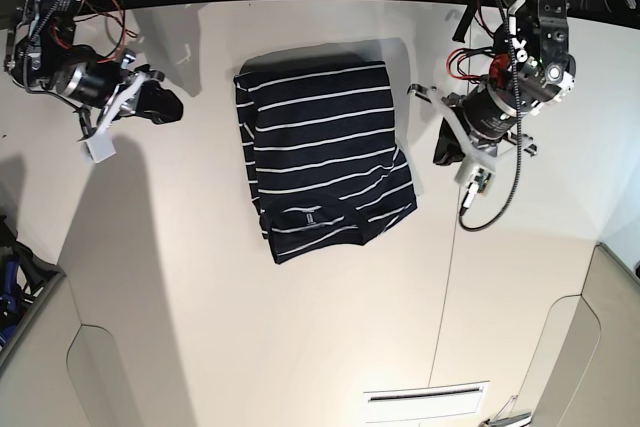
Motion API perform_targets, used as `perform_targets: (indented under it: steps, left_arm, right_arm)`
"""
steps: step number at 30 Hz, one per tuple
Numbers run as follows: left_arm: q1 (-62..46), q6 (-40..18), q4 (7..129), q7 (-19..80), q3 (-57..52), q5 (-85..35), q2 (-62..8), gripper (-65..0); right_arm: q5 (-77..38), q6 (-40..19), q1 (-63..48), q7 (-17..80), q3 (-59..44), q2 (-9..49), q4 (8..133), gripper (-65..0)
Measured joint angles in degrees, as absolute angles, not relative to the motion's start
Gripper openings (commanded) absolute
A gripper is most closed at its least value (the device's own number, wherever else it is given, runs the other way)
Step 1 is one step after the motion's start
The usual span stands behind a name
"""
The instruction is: Fold the T-shirt properly
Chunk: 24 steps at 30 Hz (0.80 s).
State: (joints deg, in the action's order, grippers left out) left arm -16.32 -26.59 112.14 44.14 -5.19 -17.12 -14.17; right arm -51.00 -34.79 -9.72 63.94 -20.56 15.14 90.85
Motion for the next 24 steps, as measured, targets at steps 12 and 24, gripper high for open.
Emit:
perform_targets:
  steps: [12, 24]
  left_arm:
    - [-34.4, -28.8, 119.2, 48.8, -16.3, -23.0, -14.1, -62.5]
    - [-51.7, -28.8, 119.3, 52.0, -16.6, -23.0, -14.2, -62.5]
  right_arm:
    - [-59.3, -35.8, -20.4, 70.3, -24.3, 21.9, 95.8, -65.0]
    - [-66.1, -35.5, -35.1, 71.4, -24.0, 23.2, 100.0, -65.0]
